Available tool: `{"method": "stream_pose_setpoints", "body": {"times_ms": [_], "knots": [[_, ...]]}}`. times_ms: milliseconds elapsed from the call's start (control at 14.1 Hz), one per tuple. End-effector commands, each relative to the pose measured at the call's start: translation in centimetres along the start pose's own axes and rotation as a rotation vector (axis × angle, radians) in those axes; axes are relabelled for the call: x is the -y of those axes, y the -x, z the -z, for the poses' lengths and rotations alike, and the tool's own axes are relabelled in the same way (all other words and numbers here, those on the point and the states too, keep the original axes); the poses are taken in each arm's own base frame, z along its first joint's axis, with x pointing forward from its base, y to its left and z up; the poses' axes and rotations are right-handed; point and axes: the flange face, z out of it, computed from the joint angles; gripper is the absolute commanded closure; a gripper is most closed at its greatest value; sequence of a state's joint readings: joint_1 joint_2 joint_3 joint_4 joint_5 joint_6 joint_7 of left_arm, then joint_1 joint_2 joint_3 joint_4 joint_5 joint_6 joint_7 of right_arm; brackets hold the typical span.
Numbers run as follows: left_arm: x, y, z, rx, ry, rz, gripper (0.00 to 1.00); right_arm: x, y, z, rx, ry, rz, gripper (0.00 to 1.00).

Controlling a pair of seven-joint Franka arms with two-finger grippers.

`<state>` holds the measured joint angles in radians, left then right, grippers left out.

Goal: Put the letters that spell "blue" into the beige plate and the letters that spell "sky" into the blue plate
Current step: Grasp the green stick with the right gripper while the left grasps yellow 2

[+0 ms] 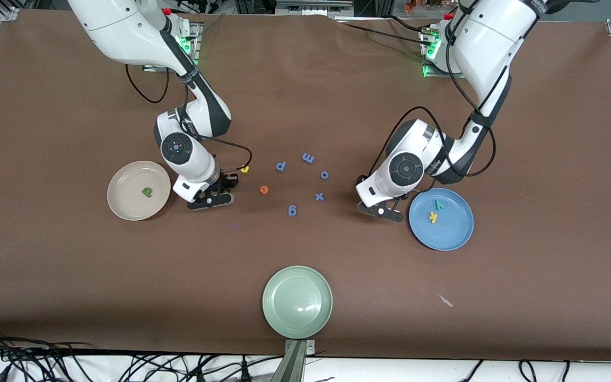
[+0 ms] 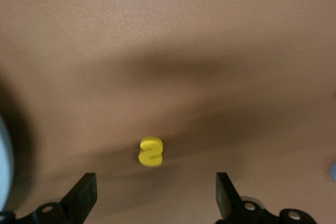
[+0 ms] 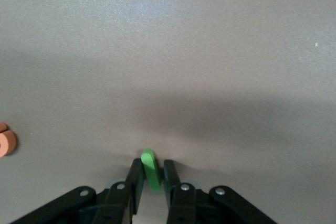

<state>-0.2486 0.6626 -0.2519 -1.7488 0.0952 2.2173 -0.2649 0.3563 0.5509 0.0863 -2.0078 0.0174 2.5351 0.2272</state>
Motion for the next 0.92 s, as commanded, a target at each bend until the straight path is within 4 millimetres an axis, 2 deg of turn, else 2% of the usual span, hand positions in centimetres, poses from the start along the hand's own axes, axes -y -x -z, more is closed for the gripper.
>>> {"method": "stream_pose_setpoints", "body": {"times_ms": [0,142,284,498,640,711,782,853], "knots": [[0.5,-1.1,-0.4,-0.033,-0.017,-0.024,0.04,-0.3,0.8,-0.6,0.009,0.0,0.001,0.87],[0.4,-1.2,-1.1,-0.038,-0.021,-0.033,0.08,-0.2,0.4,0.2,0.0,-0.001,0.01,0.88],[0.4,-1.0,-1.6,-0.031,-0.022,-0.035,0.19,-0.3,-0.5,1.9,0.019,0.004,0.004,0.9],[0.2,-0.8,-2.0,-0.022,-0.024,-0.031,0.53,-0.9,-2.6,4.7,0.031,0.008,0.007,0.91],[0.3,-0.7,-2.0,-0.019,-0.025,-0.03,0.82,-1.8,-3.5,6.1,0.043,0.018,-0.007,0.9],[0.4,-0.8,-1.8,-0.021,-0.025,-0.028,0.93,-2.0,-4.0,6.8,0.046,0.02,-0.003,0.9],[0.5,-0.8,-1.7,-0.021,-0.025,-0.028,0.98,-2.2,-4.3,7.3,0.051,0.023,0.007,0.9],[0.6,-0.8,-1.5,-0.021,-0.026,-0.028,1.0,-2.8,-4.7,7.9,0.055,0.027,0.007,0.9]]}}
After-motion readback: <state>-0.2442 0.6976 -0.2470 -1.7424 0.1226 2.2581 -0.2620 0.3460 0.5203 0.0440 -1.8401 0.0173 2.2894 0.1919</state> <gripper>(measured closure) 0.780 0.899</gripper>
